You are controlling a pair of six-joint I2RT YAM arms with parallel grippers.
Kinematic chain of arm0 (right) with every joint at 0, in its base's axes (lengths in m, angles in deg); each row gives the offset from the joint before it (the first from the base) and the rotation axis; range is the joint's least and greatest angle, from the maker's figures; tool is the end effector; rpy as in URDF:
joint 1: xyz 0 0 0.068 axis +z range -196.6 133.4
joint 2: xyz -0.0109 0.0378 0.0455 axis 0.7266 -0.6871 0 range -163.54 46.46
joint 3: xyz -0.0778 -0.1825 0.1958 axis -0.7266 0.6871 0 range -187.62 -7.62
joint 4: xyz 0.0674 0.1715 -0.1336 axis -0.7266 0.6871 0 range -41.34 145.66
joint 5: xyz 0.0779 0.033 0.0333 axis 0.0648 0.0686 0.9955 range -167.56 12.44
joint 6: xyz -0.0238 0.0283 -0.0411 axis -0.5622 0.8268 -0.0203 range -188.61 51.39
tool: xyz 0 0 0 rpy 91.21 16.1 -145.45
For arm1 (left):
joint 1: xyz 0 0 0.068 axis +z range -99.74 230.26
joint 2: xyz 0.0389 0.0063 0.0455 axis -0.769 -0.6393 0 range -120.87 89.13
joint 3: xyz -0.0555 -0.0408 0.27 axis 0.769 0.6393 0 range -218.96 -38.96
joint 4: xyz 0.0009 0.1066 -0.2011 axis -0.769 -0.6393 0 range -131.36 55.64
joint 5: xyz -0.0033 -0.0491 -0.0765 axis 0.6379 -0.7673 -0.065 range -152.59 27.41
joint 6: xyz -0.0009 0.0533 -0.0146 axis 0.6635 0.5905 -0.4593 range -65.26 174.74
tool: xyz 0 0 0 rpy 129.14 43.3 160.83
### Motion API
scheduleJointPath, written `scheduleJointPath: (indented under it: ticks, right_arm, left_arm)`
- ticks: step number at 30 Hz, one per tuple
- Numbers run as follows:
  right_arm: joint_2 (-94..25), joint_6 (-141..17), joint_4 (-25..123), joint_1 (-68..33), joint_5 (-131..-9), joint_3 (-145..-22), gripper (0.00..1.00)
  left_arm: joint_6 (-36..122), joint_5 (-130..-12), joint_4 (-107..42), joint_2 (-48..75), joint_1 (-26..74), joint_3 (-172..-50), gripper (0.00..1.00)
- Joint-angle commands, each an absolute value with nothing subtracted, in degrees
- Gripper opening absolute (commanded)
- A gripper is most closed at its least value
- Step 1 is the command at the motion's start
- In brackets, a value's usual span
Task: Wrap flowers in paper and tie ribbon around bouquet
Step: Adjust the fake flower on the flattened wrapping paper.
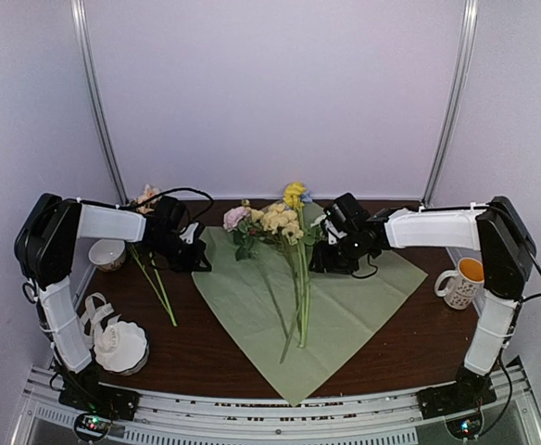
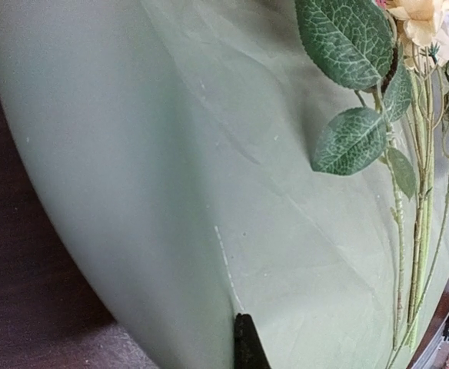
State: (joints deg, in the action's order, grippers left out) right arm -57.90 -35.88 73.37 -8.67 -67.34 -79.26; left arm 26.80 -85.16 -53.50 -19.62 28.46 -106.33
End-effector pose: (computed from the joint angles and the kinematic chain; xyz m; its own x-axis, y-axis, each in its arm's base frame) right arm 0.2755 0.2232 0.2194 -0.9269 -0.0478 -0.3722 -0.2130 0.8836 0.4169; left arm 0.3256 -0.1457 0.1817 -0.9569 -0.0832 -0.2783 0.0793 0.8469 -0.5258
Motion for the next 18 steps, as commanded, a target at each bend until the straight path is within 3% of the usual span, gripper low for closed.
scheduleJointPath:
  ticks: [1, 8, 16, 18]
  right_arm:
    - [-64.0, -31.2, 69.7, -9.0, -69.8, -85.1, 0.51]
    - [-68.5, -30.4, 69.9, -9.3, -71.0, -88.1, 0.46]
    - [-67.1, -29.7, 68.2, -9.5, -72.1, -87.0, 0.03]
    - [-66.1, -29.6, 68.3, -9.5, -72.1, -86.9, 0.00]
  left_arm:
    - [28.8, -83.8, -54.0, -17.2, 28.7, -106.2, 0.00]
    - [29.0, -84.0, -53.5, -17.3, 28.7, -106.0, 0.00]
    - [29.2, -84.3, -53.4, -17.4, 28.7, -105.9, 0.00]
    - [29.2, -84.5, -53.3, -17.4, 28.7, -105.9, 0.00]
